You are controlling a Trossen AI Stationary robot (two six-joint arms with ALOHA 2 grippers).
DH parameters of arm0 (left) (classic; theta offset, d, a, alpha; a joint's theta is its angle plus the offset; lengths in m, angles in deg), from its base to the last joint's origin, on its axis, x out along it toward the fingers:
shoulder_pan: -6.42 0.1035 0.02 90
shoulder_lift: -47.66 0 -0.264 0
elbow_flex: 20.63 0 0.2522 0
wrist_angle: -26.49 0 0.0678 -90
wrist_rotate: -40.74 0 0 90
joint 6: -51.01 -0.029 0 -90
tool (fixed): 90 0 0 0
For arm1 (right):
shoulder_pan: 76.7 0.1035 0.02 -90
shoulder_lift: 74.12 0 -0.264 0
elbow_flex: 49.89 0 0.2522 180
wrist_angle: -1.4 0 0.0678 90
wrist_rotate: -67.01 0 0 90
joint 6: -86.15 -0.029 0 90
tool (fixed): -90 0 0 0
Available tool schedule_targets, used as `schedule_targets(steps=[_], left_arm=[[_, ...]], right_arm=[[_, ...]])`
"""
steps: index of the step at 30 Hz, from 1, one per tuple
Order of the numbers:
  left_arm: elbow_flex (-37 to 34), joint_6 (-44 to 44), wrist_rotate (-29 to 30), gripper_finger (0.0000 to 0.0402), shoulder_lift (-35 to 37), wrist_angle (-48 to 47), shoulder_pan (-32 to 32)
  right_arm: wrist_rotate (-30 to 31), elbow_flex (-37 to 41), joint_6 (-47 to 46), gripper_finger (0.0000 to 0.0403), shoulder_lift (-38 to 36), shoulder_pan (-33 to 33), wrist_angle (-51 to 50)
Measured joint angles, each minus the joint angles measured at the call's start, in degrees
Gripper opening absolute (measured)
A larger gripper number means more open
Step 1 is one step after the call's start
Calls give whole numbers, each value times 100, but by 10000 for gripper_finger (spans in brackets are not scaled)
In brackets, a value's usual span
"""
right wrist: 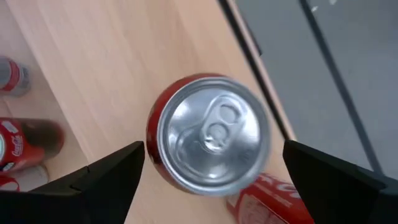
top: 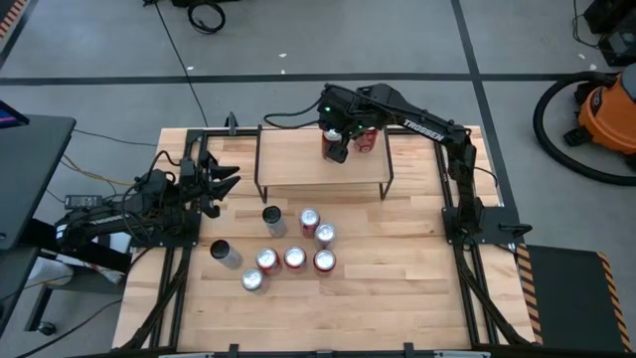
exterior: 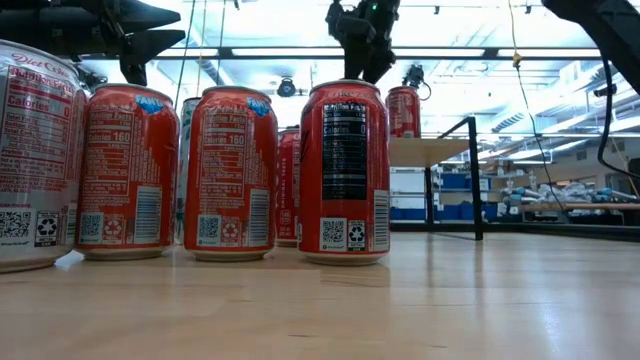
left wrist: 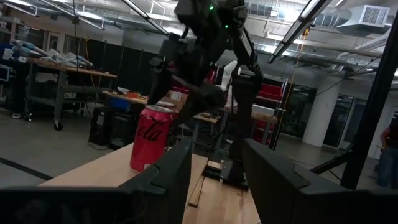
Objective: Place canned beverage on shelf
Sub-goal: Adjust the red soda cans
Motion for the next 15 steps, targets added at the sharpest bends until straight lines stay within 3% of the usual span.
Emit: schedule_targets(steps=[9,15], left_arm=[[0,15,0,156,0,8,0],[0,75,-2,156,0,32,0]], right_arm=[[591,-1,57,394,-350,483,679],[898,138,606,392,-220,855,1351]])
